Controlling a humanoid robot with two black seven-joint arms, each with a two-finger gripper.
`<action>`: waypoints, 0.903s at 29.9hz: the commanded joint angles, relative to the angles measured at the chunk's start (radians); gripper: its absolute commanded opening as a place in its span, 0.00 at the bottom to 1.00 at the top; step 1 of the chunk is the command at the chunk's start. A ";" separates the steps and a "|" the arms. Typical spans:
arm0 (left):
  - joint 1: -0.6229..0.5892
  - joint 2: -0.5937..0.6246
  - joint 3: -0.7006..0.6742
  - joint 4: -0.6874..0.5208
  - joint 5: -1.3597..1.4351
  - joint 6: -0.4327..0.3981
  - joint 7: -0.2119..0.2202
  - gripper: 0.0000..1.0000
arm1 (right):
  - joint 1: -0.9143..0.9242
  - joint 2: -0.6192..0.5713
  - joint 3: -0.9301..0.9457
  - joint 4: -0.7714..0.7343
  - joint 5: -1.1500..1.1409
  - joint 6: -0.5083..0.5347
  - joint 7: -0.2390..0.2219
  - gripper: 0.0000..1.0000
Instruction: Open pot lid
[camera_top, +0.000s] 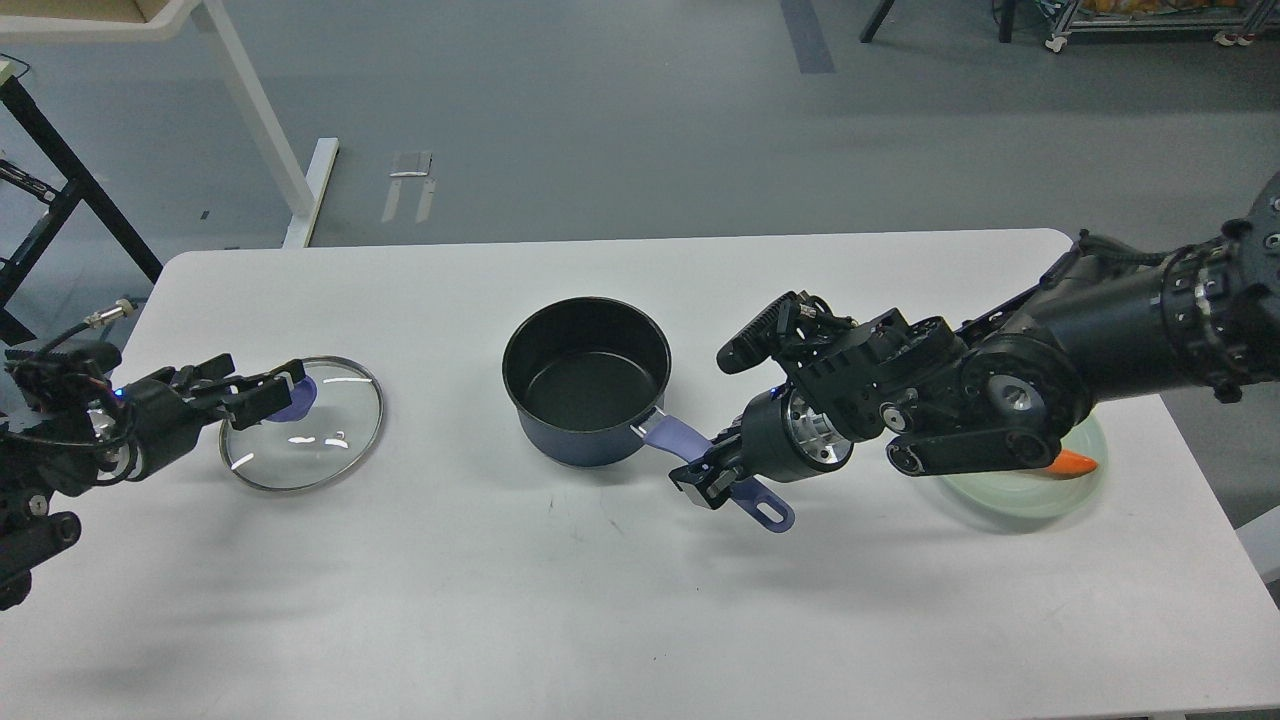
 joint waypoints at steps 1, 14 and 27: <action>-0.020 0.005 -0.004 0.000 -0.002 -0.002 0.000 0.99 | -0.005 -0.001 0.002 -0.004 0.001 0.000 0.002 0.72; -0.163 0.039 -0.004 -0.003 -0.415 -0.129 0.000 0.99 | -0.001 -0.228 0.185 0.022 0.027 0.013 0.033 0.99; -0.194 -0.095 -0.016 0.086 -0.967 -0.175 0.000 0.99 | -0.418 -0.686 0.904 0.068 0.091 0.029 0.099 1.00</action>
